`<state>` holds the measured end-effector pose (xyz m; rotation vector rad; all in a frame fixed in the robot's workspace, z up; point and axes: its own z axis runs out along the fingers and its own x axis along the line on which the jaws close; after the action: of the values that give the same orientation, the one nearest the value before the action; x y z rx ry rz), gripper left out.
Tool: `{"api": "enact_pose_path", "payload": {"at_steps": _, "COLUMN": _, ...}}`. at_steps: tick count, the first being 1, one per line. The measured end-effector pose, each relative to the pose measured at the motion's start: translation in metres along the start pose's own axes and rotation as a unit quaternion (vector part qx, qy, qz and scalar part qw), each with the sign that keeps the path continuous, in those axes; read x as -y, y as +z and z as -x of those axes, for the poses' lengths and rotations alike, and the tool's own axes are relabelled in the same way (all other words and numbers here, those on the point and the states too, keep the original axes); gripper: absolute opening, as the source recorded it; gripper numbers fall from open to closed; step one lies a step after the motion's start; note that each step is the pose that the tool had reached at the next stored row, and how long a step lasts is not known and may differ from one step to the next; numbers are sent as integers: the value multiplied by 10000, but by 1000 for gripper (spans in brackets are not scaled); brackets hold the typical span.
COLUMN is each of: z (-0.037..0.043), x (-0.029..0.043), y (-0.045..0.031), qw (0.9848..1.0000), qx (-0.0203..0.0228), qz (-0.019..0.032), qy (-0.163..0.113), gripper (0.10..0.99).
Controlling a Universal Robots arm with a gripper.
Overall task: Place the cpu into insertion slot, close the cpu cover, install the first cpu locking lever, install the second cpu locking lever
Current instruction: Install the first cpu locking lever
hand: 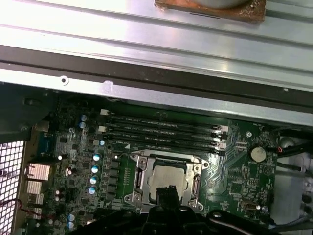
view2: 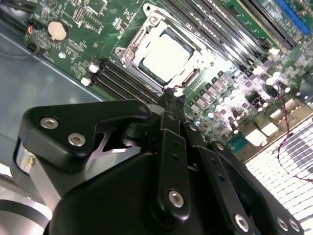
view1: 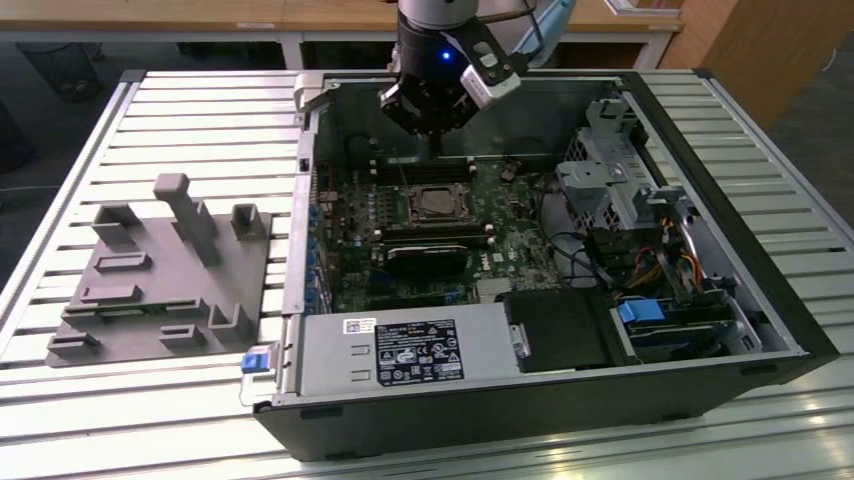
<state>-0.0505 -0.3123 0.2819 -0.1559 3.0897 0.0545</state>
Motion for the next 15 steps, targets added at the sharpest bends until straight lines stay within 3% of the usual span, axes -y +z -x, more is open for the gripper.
{"api": "enact_pose_path", "payload": {"at_steps": 4, "z": -19, "x": -1, "y": 7, "qw": 9998, "qx": 6, "qz": -9, "qy": 178, "gripper": 106}}
{"api": "enact_pose_path", "payload": {"at_steps": 15, "z": -146, "x": -15, "y": 5, "qw": 9998, "qx": 7, "qz": -9, "qy": 189, "gripper": 106}}
